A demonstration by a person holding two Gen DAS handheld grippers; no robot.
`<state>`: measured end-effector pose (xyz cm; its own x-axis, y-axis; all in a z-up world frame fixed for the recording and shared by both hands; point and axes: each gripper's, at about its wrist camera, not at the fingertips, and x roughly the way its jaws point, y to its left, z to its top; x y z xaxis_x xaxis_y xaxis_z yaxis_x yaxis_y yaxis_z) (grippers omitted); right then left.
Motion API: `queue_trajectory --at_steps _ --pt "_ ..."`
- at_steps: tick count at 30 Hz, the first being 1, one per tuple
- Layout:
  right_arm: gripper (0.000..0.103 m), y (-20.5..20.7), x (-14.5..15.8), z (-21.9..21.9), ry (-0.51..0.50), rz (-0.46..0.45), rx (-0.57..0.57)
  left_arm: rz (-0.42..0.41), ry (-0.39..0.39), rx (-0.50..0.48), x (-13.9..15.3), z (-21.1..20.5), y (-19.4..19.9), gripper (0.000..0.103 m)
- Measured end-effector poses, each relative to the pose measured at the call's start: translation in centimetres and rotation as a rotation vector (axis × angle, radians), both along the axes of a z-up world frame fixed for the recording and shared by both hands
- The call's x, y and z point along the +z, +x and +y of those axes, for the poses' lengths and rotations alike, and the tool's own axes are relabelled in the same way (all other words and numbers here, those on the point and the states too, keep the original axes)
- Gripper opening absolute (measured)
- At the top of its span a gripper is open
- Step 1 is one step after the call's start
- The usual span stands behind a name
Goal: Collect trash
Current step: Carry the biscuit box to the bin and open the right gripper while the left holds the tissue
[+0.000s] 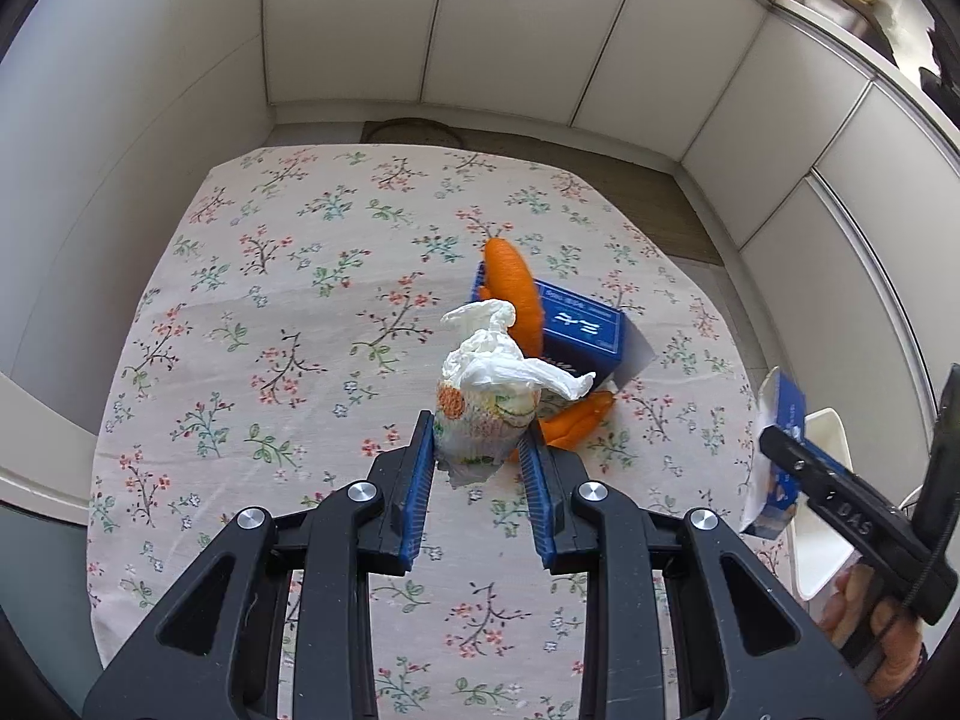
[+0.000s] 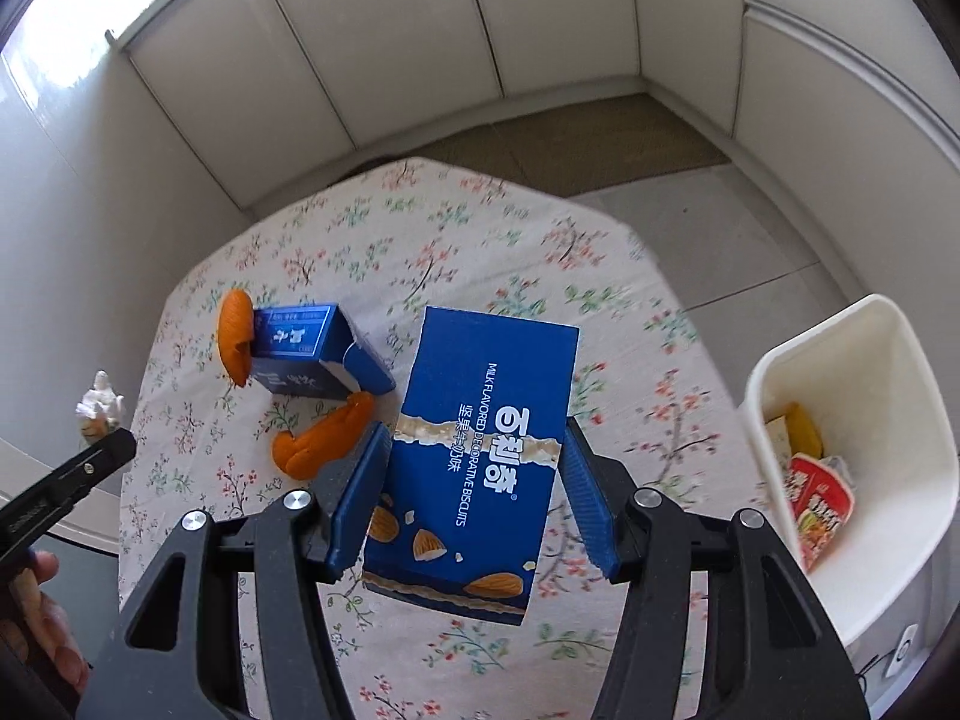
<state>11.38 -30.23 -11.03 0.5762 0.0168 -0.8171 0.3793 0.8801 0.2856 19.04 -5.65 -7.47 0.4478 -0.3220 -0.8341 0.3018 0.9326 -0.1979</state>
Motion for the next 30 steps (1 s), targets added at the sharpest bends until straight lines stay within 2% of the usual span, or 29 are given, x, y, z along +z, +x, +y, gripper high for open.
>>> queue_trajectory --at_steps 12,20,25,27,30 --pt "0.056 -5.1 2.9 -6.1 -0.123 -0.058 -0.107 -0.017 0.009 -0.059 0.4 -4.2 -1.8 0.027" --pt "0.057 -9.2 3.0 -11.6 -0.154 -0.051 -0.214 -0.015 0.013 -0.101 0.0 -8.0 -3.3 0.027" --pt "0.061 -11.9 2.2 -15.3 -0.125 -0.027 -0.302 -0.022 0.012 -0.152 0.3 -11.0 -4.6 0.027" --pt "0.069 -12.9 2.2 -16.3 -0.119 -0.029 -0.334 -0.033 0.008 -0.179 0.5 -12.2 -5.3 0.027" --pt "0.074 -14.5 2.7 -17.6 -0.134 -0.041 -0.377 -0.036 0.002 -0.211 0.5 -13.9 -6.3 0.027"
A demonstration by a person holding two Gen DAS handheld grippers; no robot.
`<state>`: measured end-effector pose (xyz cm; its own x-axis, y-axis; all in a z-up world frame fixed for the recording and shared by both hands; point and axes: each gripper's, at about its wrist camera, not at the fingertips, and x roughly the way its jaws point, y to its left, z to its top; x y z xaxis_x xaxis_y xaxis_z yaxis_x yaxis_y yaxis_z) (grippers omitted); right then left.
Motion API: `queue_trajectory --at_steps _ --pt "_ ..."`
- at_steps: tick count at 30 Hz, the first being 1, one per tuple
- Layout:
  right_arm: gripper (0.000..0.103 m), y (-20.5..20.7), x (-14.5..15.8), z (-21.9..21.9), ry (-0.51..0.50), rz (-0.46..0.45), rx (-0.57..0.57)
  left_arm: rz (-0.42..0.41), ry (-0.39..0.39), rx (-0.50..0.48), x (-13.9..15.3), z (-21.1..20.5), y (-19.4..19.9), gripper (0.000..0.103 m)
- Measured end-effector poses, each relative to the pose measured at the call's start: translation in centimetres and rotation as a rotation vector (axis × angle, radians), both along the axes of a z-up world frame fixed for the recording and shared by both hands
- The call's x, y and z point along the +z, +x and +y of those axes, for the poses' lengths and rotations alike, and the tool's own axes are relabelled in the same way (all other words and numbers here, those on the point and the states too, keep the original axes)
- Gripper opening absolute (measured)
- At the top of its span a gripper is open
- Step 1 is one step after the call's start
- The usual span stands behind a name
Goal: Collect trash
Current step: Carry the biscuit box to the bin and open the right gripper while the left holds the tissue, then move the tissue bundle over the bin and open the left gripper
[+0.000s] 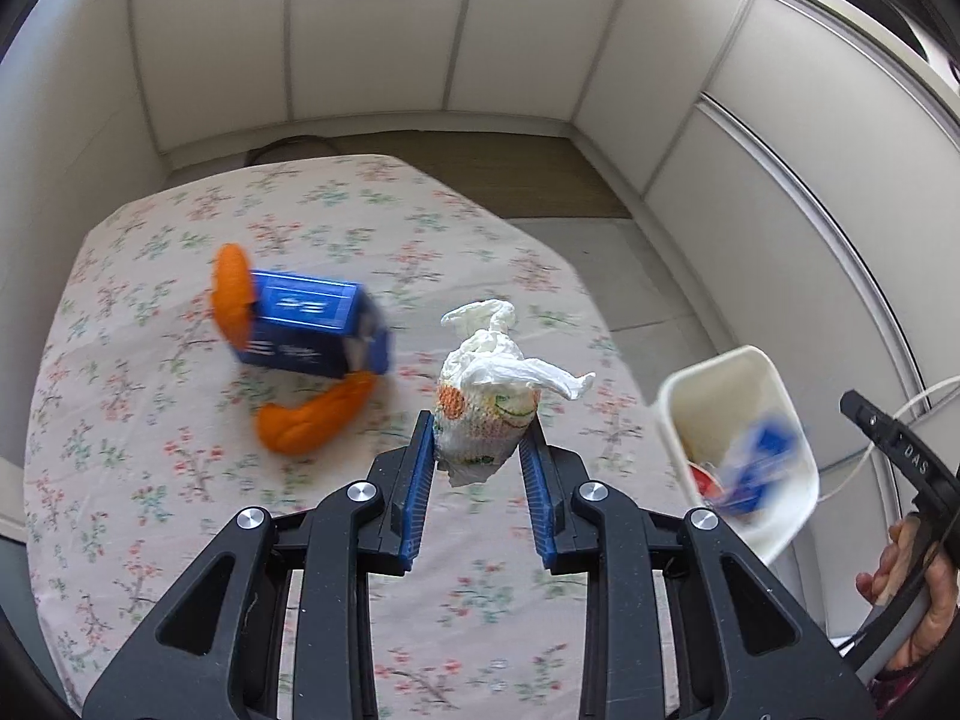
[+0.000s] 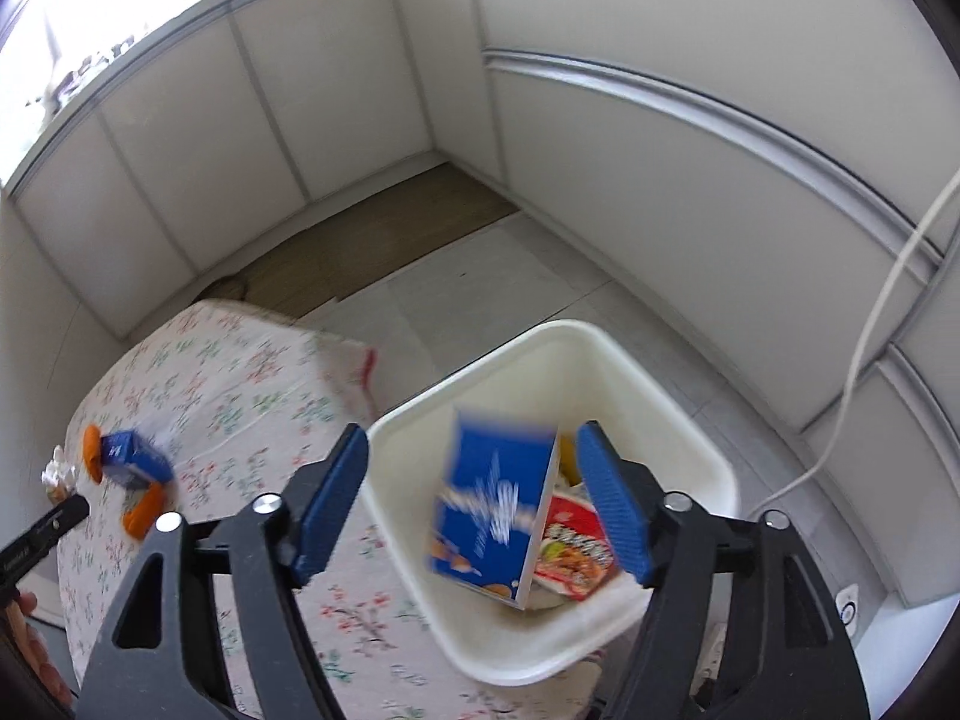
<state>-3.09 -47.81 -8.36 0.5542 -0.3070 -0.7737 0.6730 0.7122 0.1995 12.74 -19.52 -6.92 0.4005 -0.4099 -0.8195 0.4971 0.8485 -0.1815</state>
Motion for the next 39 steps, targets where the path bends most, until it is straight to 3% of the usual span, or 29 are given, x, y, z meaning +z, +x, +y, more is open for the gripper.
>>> queue_trajectory --at_steps 10,19,29,37,39 --pt "0.083 -4.1 2.9 -2.3 -0.157 -0.045 -0.116 -0.089 -0.109 -0.105 2.6 -5.7 -4.0 0.027" --pt "0.092 -7.5 6.5 -3.3 -0.340 -0.055 -0.202 -0.108 -0.115 -0.239 2.2 -12.8 -8.1 0.028" --pt "0.092 -9.5 6.0 -6.2 -0.288 -0.049 -0.290 -0.085 -0.129 -0.331 1.8 -18.8 -10.4 0.030" --pt "0.094 -10.3 5.8 -6.8 -0.275 -0.054 -0.335 -0.102 -0.116 -0.340 1.9 -20.1 -10.8 0.061" --pt "0.094 -10.1 5.8 -6.6 -0.279 -0.054 -0.331 -0.118 -0.108 -0.339 2.1 -19.9 -10.8 0.065"
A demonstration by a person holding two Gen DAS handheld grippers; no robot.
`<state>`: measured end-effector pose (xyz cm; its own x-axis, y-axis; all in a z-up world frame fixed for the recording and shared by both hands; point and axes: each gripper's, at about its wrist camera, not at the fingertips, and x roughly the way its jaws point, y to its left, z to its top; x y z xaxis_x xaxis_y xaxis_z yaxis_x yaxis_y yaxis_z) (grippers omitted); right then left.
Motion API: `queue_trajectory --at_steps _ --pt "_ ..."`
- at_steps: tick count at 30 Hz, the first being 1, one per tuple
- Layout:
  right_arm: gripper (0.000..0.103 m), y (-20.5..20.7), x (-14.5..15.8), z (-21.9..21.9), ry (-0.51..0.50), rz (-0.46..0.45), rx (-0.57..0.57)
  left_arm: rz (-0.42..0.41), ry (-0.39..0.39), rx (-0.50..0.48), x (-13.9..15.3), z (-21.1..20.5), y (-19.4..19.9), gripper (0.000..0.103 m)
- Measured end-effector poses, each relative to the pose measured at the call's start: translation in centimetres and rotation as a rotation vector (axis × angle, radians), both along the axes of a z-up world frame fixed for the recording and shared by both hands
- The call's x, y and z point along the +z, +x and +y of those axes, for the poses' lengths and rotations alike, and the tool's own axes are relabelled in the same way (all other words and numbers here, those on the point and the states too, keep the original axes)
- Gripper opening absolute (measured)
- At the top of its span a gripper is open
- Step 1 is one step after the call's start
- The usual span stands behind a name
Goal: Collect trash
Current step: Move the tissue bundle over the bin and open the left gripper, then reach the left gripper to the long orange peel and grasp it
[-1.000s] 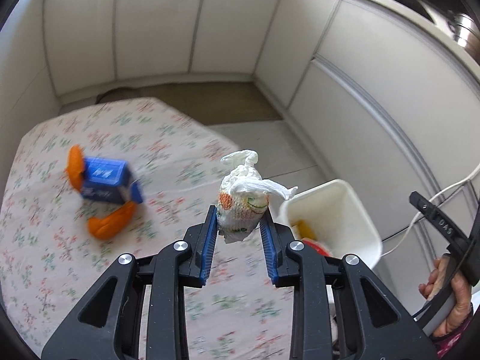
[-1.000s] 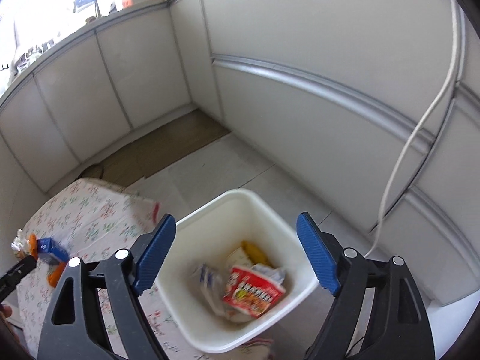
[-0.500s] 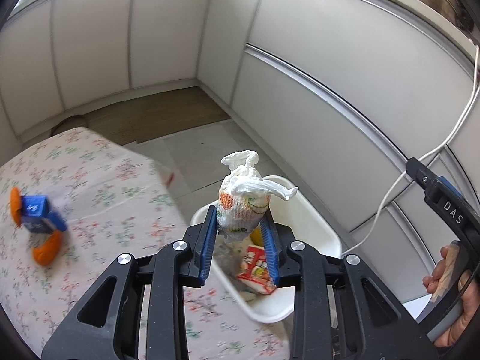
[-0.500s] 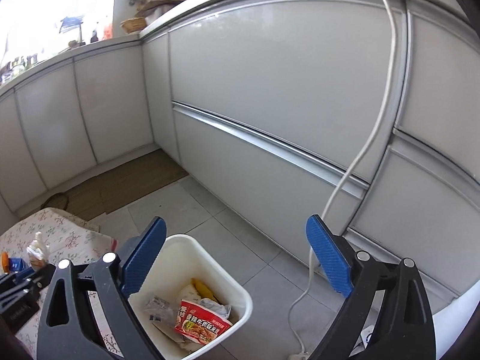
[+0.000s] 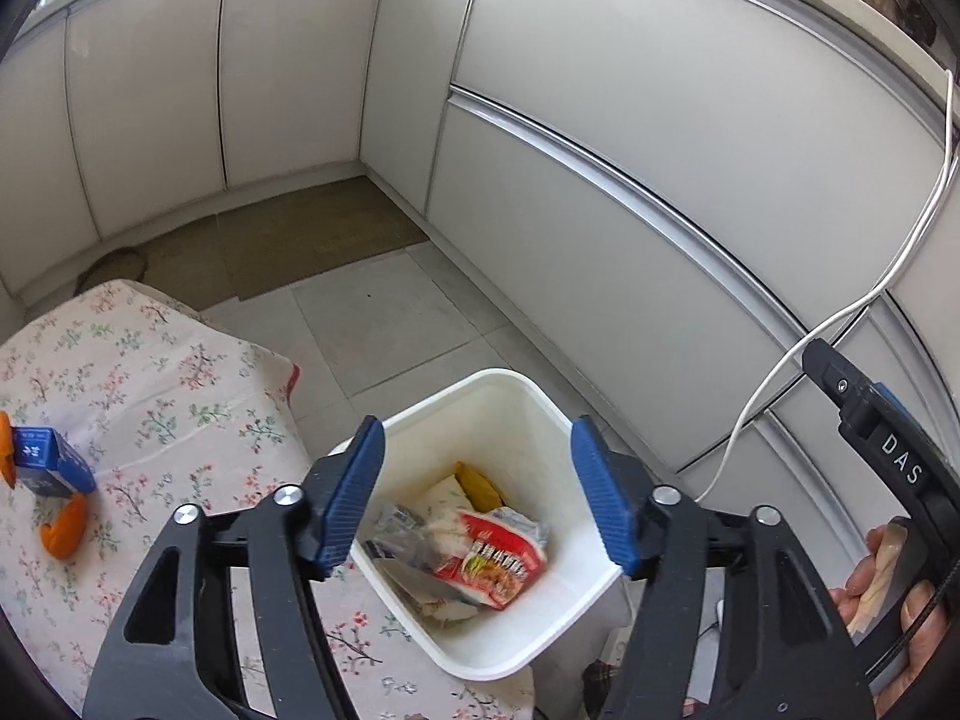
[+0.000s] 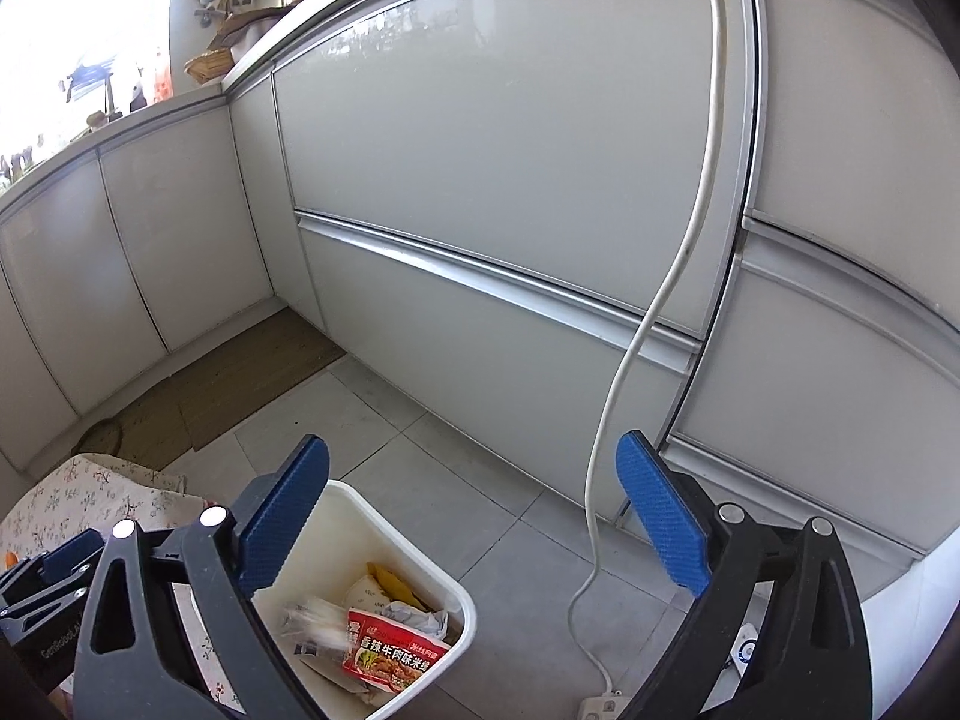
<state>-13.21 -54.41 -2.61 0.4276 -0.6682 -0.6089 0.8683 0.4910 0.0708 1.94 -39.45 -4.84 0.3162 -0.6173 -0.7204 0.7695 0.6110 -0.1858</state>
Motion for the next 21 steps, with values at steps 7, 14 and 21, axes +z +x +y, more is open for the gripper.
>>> queue_trajectory --at_steps 7,14,21 --pt "0.095 1.2 0.2 1.0 -0.011 0.013 0.023 -0.062 0.032 0.064 0.1 1.7 1.0 0.090" --pt "0.096 4.1 0.3 3.0 -0.010 0.039 0.092 -0.104 0.084 0.148 -0.7 4.4 3.5 0.095" --pt "0.096 8.6 -0.6 6.8 0.027 0.092 0.244 -0.138 0.190 0.280 -2.3 9.3 7.5 0.096"
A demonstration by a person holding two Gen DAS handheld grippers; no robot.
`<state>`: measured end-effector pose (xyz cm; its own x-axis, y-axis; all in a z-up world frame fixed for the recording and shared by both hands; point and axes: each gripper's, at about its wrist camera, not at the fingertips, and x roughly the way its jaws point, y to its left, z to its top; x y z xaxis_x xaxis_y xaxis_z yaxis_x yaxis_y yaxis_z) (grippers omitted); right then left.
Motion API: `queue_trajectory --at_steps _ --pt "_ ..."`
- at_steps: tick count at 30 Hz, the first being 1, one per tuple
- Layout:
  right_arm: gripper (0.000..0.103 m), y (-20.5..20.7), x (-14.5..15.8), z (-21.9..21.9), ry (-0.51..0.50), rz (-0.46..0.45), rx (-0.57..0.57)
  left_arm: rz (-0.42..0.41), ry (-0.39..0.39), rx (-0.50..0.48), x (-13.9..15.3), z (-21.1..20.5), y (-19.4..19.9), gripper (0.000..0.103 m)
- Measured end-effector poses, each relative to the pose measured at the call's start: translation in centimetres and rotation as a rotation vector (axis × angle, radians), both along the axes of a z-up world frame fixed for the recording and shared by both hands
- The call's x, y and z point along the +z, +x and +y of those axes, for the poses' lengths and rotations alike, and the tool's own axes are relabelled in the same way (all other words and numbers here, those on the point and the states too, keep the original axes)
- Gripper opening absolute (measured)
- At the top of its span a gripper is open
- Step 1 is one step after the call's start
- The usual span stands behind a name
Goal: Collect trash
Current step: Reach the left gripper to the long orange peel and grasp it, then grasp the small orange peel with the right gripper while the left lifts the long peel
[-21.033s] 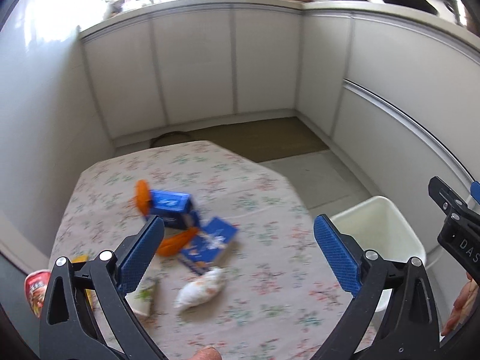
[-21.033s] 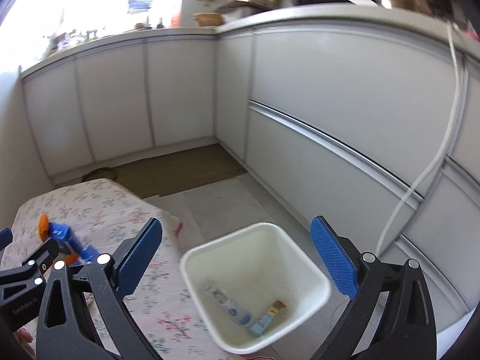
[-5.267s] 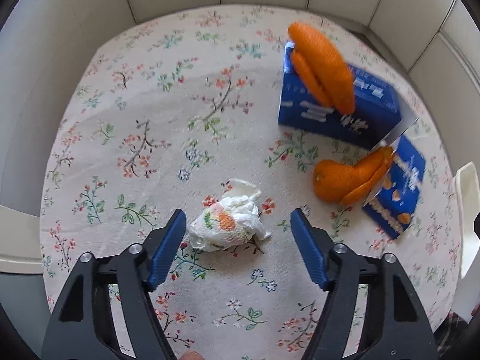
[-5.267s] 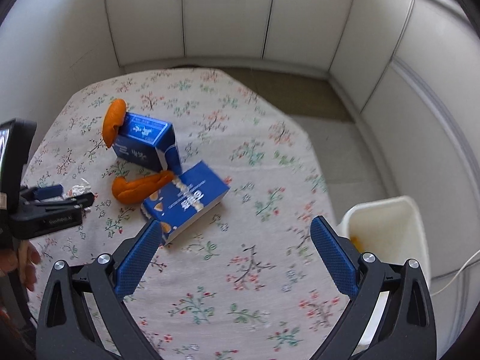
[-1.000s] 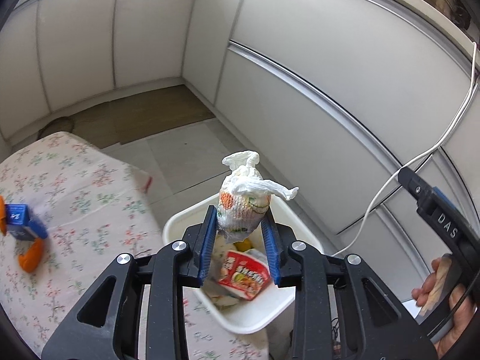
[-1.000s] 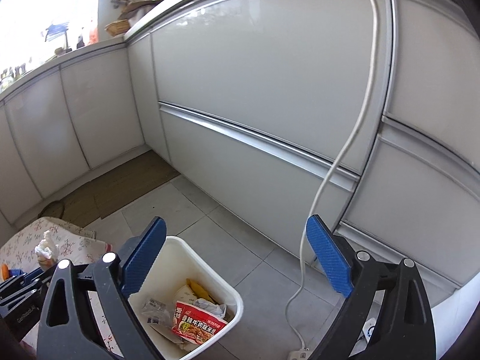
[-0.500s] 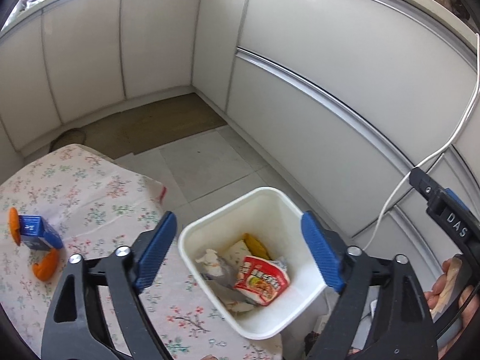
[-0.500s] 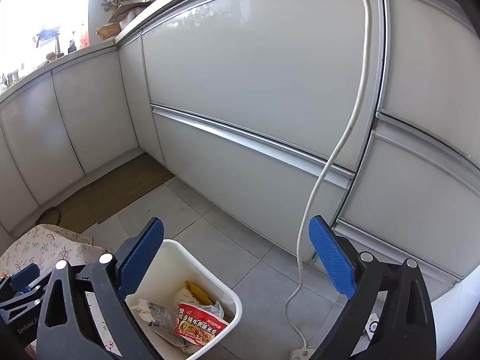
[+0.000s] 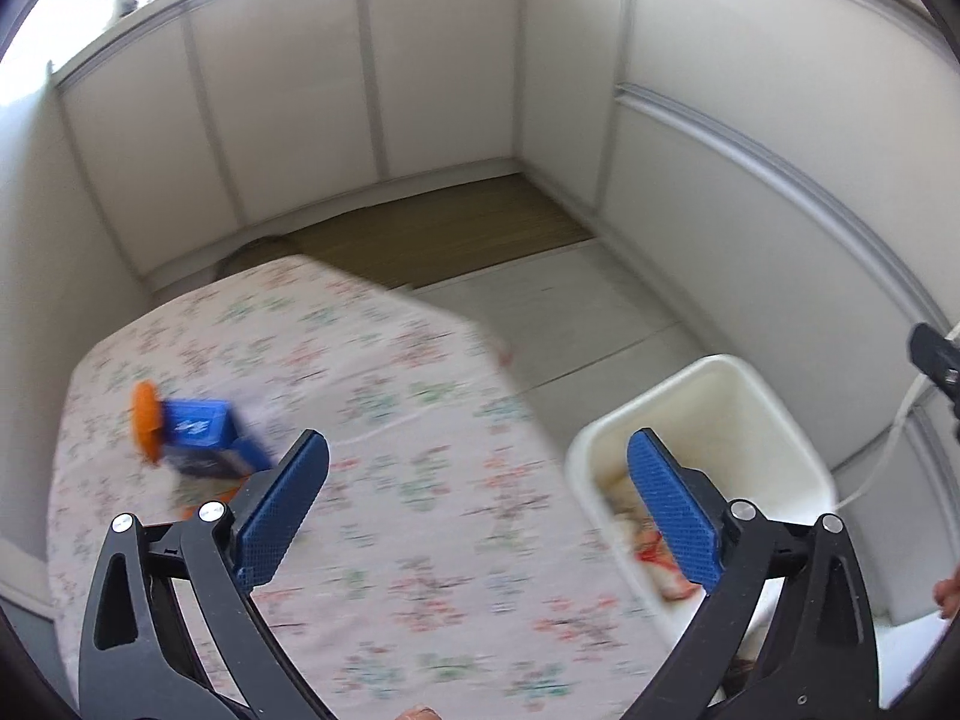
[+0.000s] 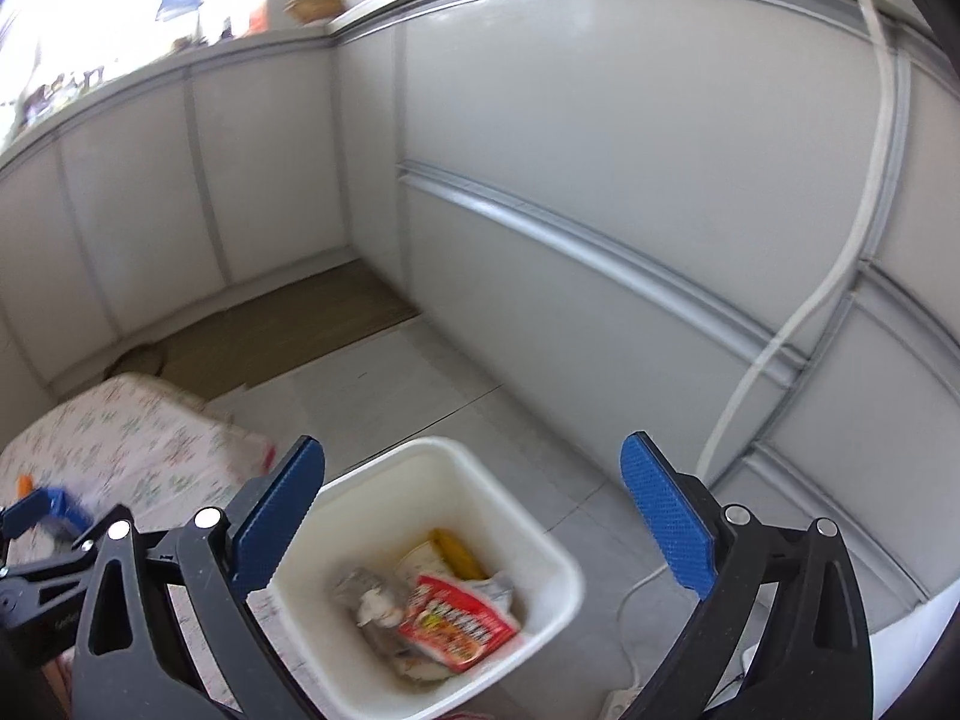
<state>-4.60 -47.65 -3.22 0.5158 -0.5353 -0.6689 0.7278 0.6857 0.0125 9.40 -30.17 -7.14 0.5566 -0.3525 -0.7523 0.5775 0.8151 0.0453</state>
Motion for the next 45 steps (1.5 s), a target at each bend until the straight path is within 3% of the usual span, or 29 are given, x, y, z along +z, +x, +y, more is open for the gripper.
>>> queue_trajectory --at_steps 12,17,23,32,38,45 --pt "0.096 6.5 -1.8 7.3 0.004 0.098 0.210 0.049 0.051 0.280 -2.5 11.5 8.0 0.096" --pt "0.096 8.4 -2.9 10.2 -0.010 0.144 0.286 0.109 0.003 0.389 -3.5 16.3 11.5 0.096" --pt "0.096 10.2 -4.2 12.5 -0.028 0.192 0.357 0.181 -0.082 0.467 -4.4 19.2 15.2 0.091" --pt "0.096 11.6 -5.0 14.4 -0.046 0.230 0.425 0.245 -0.109 0.482 -6.4 19.5 18.0 0.063" --pt "0.096 12.1 -5.5 14.8 -0.048 0.247 0.444 0.225 -0.109 0.455 -6.4 19.3 18.1 0.029" --pt "0.096 12.9 -5.7 16.0 -0.056 0.251 0.484 0.236 -0.159 0.465 -5.4 21.4 17.3 0.022"
